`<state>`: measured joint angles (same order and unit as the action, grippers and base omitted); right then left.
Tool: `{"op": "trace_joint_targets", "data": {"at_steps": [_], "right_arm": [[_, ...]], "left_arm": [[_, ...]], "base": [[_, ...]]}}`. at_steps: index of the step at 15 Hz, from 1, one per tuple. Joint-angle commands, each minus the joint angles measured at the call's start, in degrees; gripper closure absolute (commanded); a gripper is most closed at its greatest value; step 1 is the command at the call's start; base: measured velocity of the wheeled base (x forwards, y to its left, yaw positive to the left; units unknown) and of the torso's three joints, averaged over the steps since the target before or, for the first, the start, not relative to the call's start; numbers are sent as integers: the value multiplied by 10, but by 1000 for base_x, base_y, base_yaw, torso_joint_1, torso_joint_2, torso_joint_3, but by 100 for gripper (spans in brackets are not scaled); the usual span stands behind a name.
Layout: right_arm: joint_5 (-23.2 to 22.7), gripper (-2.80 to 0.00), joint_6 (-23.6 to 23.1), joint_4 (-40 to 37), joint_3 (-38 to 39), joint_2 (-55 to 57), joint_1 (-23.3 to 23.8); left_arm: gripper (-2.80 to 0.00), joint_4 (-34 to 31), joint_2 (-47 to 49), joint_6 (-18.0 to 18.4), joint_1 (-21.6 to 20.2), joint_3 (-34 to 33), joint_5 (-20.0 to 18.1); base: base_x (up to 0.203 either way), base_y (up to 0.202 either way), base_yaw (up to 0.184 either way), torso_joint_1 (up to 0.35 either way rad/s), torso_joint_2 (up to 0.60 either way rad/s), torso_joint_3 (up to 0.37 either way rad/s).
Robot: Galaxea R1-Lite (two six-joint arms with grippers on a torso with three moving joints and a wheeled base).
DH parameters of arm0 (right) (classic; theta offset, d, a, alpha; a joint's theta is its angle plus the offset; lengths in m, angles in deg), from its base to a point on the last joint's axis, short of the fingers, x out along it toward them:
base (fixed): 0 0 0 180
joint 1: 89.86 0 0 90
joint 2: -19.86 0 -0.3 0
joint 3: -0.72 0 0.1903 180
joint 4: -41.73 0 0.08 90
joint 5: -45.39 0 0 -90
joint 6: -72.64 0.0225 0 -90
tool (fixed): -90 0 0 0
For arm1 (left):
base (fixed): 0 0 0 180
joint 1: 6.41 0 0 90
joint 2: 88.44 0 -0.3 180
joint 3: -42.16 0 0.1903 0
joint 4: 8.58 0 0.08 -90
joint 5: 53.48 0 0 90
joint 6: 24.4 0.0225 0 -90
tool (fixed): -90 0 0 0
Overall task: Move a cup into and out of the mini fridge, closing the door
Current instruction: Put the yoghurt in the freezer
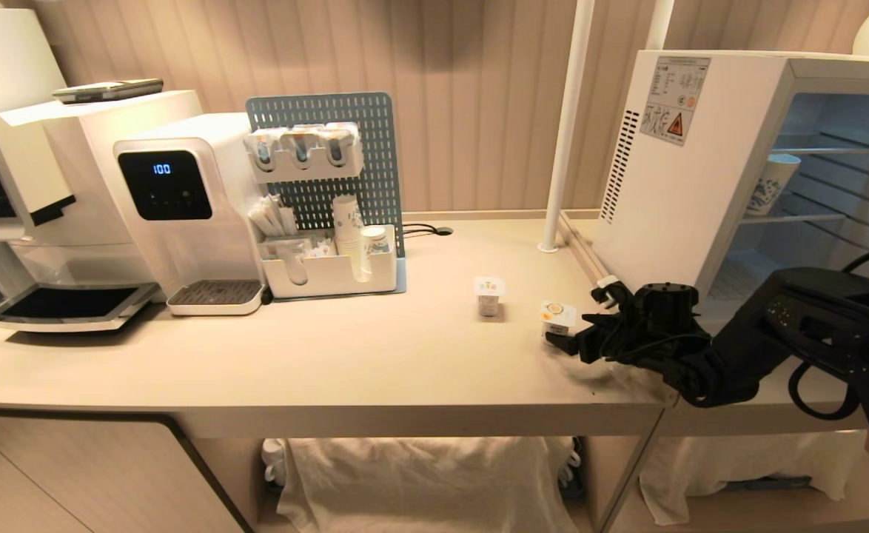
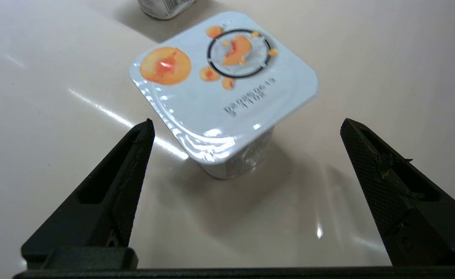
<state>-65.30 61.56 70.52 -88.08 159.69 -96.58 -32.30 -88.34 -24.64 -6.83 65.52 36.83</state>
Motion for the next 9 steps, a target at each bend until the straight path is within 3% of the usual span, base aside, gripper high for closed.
{"op": "trace_joint_targets", "data": {"at_steps": [1,9], "right_arm": [[-1,-280,-1,-13,-36,6,-2],[21,-280,-3,-34,-80,33,-14]], "left_arm": [[0,0,0,0,0,-1,0],[0,0,0,0,0,-1,1]], "base": [[0,0,0,0,0,0],[0,0,0,0,0,0]]}}
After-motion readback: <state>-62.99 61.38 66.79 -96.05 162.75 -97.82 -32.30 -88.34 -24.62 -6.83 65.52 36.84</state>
